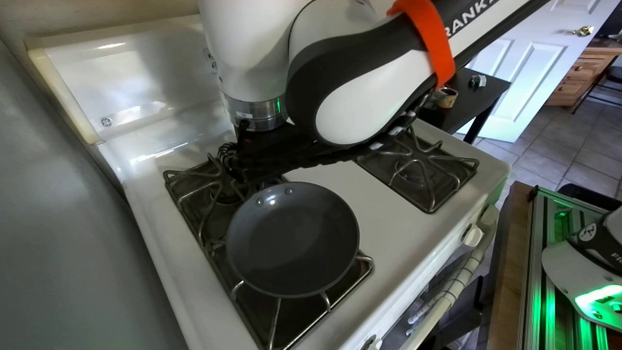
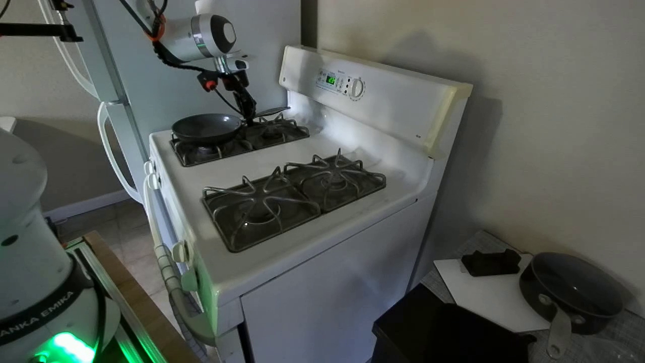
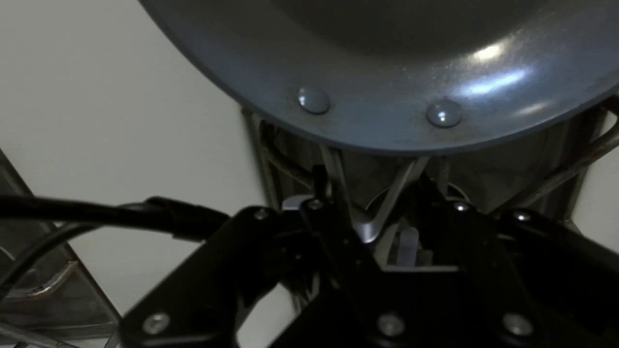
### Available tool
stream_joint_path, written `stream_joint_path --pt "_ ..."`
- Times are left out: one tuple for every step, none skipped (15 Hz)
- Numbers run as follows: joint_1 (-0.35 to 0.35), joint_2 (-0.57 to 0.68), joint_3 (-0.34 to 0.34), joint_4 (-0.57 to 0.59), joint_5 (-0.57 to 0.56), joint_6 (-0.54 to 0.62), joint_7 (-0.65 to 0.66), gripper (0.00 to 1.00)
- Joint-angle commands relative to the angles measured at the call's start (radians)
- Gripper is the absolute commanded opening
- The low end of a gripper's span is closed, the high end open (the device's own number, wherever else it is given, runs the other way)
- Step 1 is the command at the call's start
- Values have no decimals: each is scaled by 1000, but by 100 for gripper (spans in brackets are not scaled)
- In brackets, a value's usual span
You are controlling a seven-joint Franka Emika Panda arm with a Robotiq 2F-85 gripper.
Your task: Move the pan to the right
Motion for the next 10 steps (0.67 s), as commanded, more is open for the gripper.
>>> stream_joint_path --pt "15 2 -23 -1 -2 -21 85 9" --pt "10 4 -27 0 0 -20 88 8" --pt "6 7 -31 3 5 -25 90 7" --pt "3 10 -37 6 8 -26 94 7" --pt "0 11 -42 9 12 -28 96 7" --pt "-4 13 -46 13 18 -33 97 6" --pt "-8 13 -49 16 23 -42 98 6" --pt "-11 14 -52 19 29 -49 102 7" --pt "-14 15 -54 23 33 -58 106 6" --pt "-16 16 -56 28 38 -65 109 6"
